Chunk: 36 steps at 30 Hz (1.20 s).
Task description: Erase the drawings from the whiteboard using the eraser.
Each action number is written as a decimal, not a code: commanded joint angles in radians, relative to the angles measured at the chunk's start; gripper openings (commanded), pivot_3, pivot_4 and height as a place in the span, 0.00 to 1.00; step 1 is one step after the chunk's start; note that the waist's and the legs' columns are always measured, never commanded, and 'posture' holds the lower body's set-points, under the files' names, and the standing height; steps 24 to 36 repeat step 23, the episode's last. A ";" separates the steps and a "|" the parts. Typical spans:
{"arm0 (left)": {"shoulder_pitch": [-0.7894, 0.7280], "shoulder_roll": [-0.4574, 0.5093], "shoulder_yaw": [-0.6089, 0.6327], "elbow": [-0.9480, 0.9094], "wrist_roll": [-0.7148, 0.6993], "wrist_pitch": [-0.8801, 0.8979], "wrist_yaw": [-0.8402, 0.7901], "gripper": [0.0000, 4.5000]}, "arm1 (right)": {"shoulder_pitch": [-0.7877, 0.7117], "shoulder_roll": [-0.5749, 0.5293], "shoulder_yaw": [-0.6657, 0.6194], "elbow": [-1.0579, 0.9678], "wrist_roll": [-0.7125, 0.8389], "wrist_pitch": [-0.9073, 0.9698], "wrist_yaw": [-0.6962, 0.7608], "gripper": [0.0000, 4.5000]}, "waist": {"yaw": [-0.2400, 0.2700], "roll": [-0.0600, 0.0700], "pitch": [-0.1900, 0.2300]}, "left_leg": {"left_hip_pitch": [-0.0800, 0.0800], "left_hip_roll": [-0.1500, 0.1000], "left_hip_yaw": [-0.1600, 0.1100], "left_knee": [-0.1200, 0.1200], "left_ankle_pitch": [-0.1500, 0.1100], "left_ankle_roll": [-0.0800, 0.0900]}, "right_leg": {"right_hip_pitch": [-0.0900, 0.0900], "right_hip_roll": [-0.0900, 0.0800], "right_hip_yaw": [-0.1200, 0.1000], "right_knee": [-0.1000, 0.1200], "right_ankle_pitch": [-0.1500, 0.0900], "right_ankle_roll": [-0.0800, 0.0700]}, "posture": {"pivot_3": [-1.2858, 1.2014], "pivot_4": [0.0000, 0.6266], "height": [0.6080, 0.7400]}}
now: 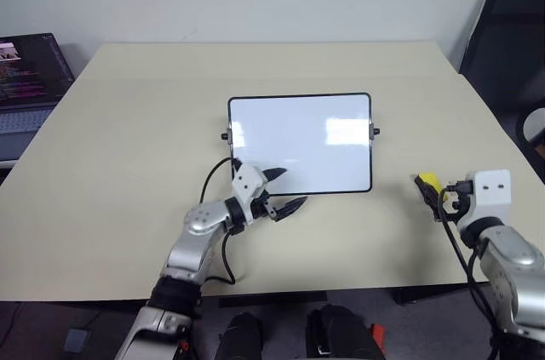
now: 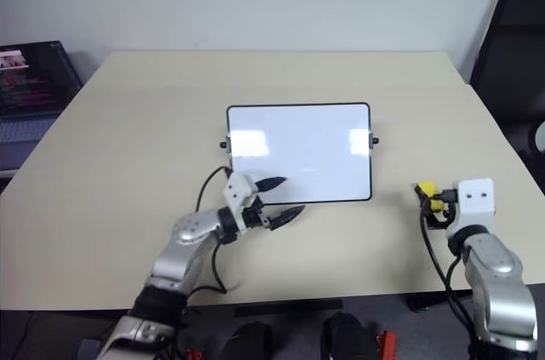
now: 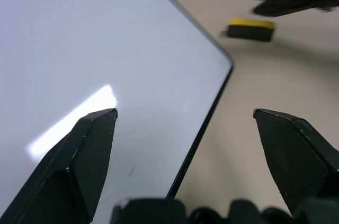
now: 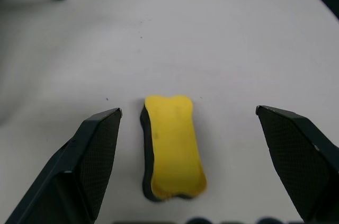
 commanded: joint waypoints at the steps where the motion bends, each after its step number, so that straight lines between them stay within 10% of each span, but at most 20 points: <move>1: 0.101 -0.024 0.051 -0.146 0.039 0.026 0.171 1.00 | 0.103 0.078 -0.023 -0.072 -0.018 -0.114 -0.063 0.99 | 0.001 0.000 0.000 | 0.000 0.000 0.000 0.000 0.000 0.000 | 0.000 0.000 0.000 0.000 0.000 0.000 | 0.52 0.24 1.00; 11: 0.442 -0.115 0.133 -0.458 0.105 0.078 0.491 1.00 | 0.321 0.315 0.123 -0.157 0.030 -0.282 -0.074 0.99 | -0.001 0.002 -0.001 | 0.002 0.003 -0.001 0.000 0.000 0.000 | 0.002 -0.002 0.000 0.001 -0.004 -0.008 | 0.52 0.24 1.00; 36: 0.634 -0.103 0.148 -0.663 0.111 0.145 0.546 1.00 | 0.376 0.327 0.250 -0.156 -0.080 -0.316 -0.133 0.99 | 0.001 0.002 -0.001 | 0.001 0.002 -0.001 -0.001 0.000 -0.001 | 0.000 -0.004 -0.001 -0.003 -0.005 -0.009 | 0.52 0.24 1.00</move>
